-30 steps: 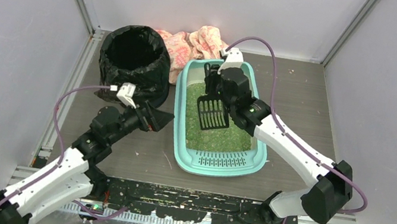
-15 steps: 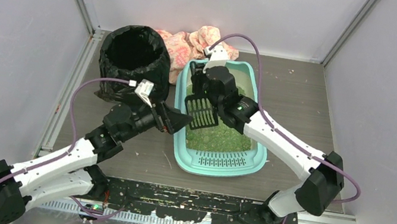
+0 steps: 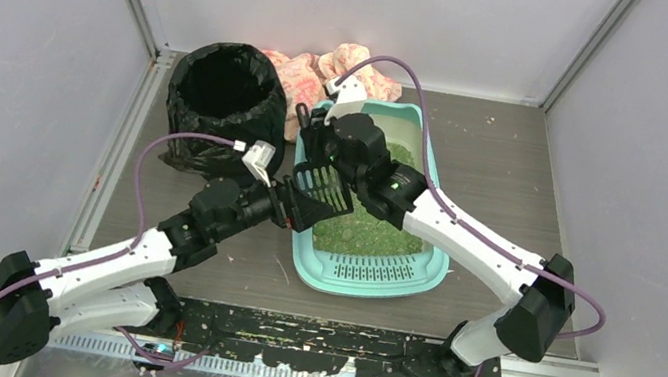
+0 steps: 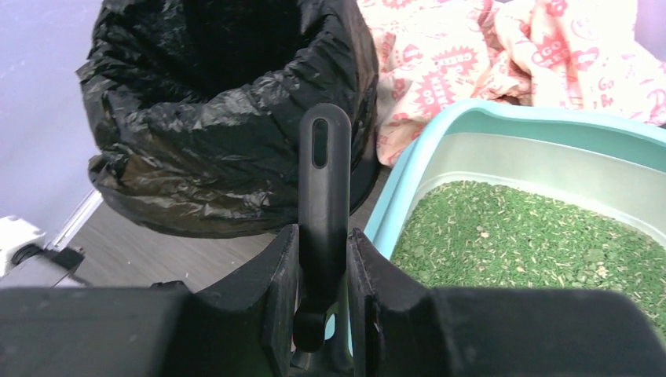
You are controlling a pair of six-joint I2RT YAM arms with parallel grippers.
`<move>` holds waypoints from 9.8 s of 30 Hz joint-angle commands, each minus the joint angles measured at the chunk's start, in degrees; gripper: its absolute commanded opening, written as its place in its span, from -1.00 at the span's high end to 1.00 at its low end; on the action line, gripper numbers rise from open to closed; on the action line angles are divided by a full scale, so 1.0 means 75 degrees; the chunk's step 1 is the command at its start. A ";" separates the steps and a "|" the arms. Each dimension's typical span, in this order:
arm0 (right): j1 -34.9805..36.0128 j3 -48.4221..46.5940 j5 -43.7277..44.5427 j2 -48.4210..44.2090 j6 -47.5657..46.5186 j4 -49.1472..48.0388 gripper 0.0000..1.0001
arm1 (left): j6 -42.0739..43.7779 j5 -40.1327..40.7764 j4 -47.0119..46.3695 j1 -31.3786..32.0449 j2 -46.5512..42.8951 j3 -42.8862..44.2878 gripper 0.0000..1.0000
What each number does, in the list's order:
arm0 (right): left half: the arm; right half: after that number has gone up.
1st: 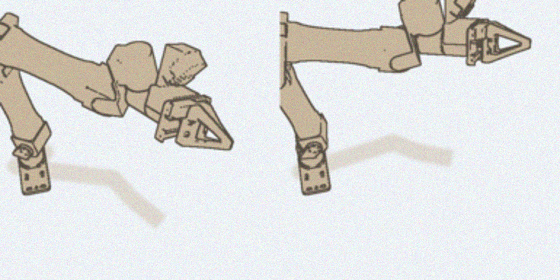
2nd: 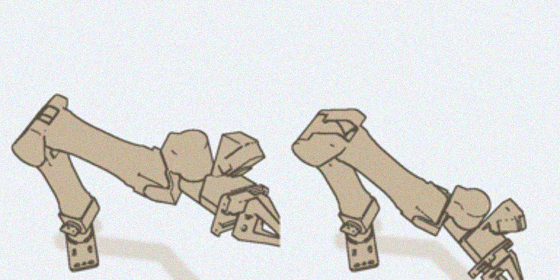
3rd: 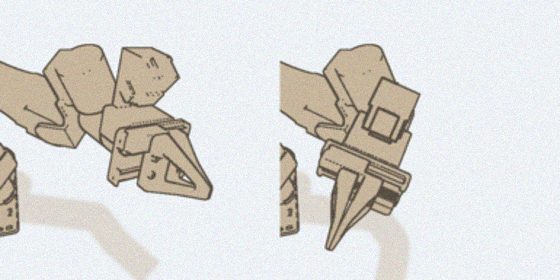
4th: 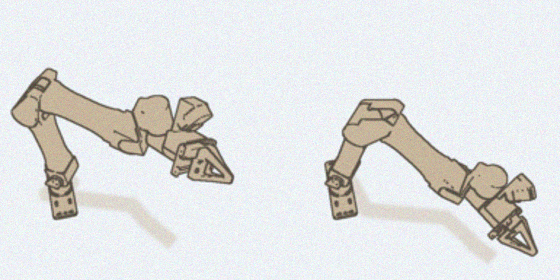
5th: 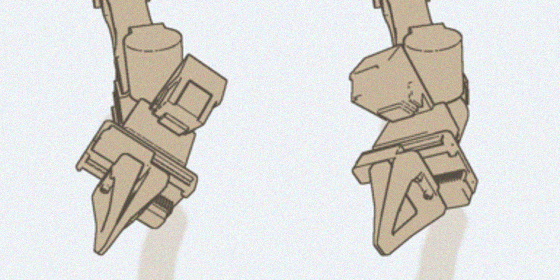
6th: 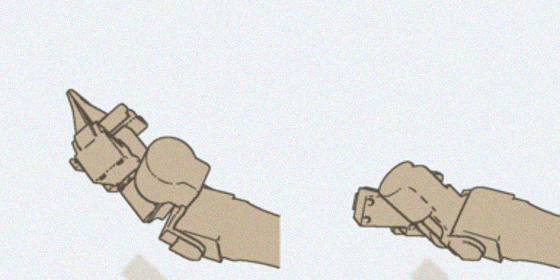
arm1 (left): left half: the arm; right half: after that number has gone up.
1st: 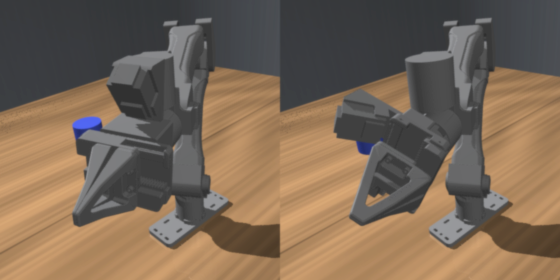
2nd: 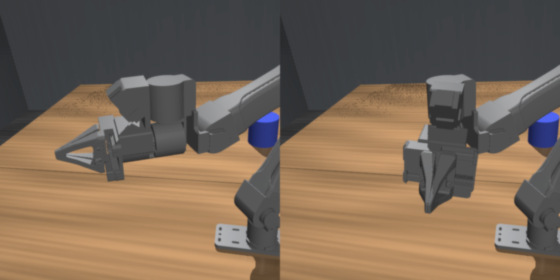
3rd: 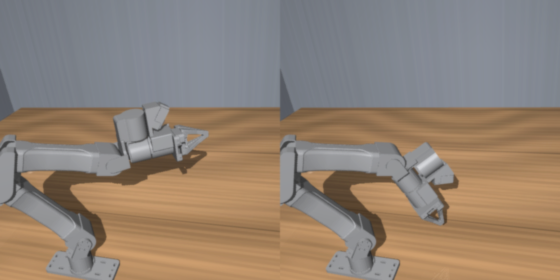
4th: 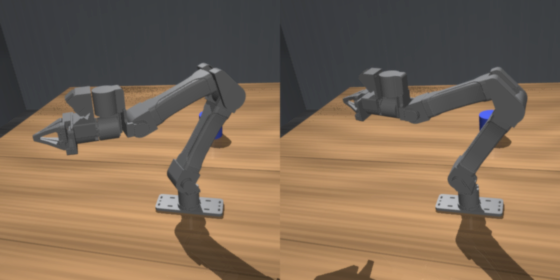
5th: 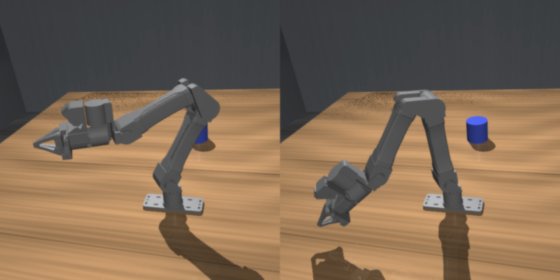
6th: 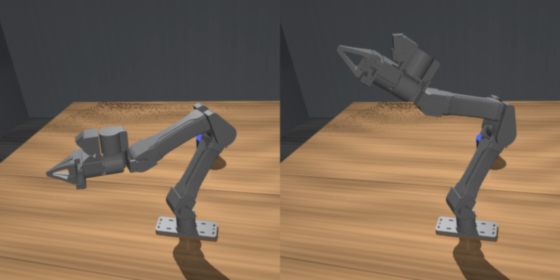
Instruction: Clean the litter box
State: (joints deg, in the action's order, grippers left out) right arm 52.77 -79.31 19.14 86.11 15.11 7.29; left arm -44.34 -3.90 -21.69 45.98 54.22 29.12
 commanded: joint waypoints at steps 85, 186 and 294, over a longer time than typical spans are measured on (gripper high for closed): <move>-0.2000 0.1094 -0.8592 -0.3156 -0.1315 0.2235 -0.50 | 0.2320 -0.4085 0.2562 0.0281 -0.0662 0.1217 1.00; -0.6076 0.5286 -0.8509 -0.5328 0.5435 -0.5369 0.99 | -0.1810 -0.3052 -0.4233 -0.0634 0.1845 0.1461 1.00; -0.6079 0.4544 -0.9373 -0.6547 0.2836 -0.2174 0.39 | -0.1331 -0.3418 -0.1759 -0.1028 0.1301 0.1841 1.00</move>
State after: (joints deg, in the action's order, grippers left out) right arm 7.38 -44.99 -51.72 36.77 36.53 -6.20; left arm -53.91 -29.58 -30.28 38.13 64.64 42.81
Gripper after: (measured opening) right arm 0.297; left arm 0.033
